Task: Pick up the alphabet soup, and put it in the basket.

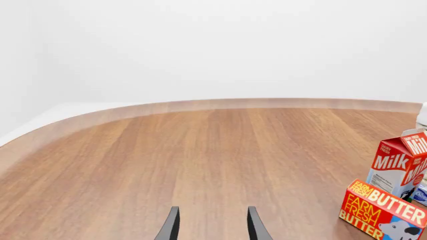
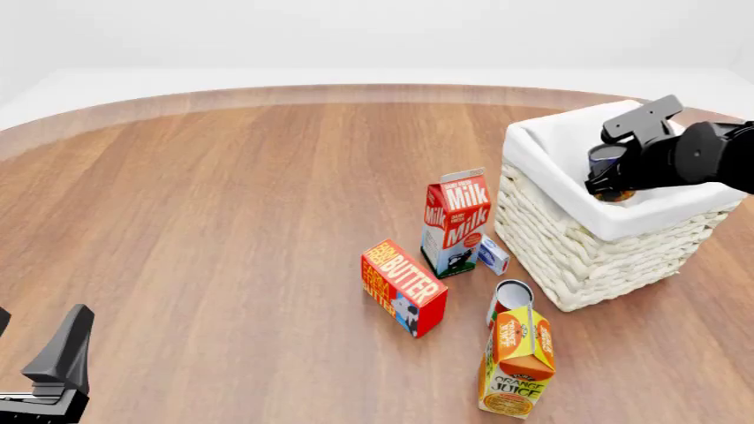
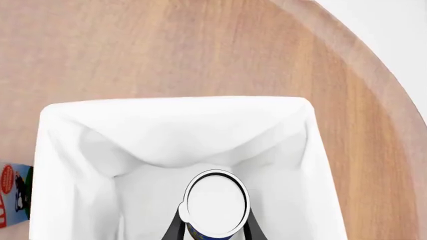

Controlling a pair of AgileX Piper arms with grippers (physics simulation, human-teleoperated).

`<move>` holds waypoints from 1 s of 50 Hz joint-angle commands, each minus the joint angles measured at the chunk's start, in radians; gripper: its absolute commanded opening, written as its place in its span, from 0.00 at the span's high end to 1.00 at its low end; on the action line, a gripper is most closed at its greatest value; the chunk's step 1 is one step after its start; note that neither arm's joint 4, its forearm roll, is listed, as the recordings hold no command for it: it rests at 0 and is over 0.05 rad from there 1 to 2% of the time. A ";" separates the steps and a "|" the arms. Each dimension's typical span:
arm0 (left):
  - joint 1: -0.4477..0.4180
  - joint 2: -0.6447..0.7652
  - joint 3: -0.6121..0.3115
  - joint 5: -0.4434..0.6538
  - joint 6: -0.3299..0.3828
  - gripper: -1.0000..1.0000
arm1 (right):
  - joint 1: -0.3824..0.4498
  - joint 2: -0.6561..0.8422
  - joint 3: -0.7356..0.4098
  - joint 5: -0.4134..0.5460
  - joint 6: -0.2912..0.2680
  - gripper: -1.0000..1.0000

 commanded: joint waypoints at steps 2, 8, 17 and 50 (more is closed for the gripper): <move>0.000 0.000 0.000 0.000 0.000 0.00 | -0.006 0.029 -0.030 -0.004 0.019 1.00; 0.000 0.000 0.000 0.000 0.000 0.00 | -0.003 0.045 -0.037 -0.005 0.019 1.00; 0.000 0.000 0.000 0.000 0.000 0.00 | 0.000 0.066 -0.037 -0.009 0.020 1.00; 0.000 0.000 0.000 0.000 0.000 0.00 | -0.022 0.044 -0.040 -0.024 0.036 0.00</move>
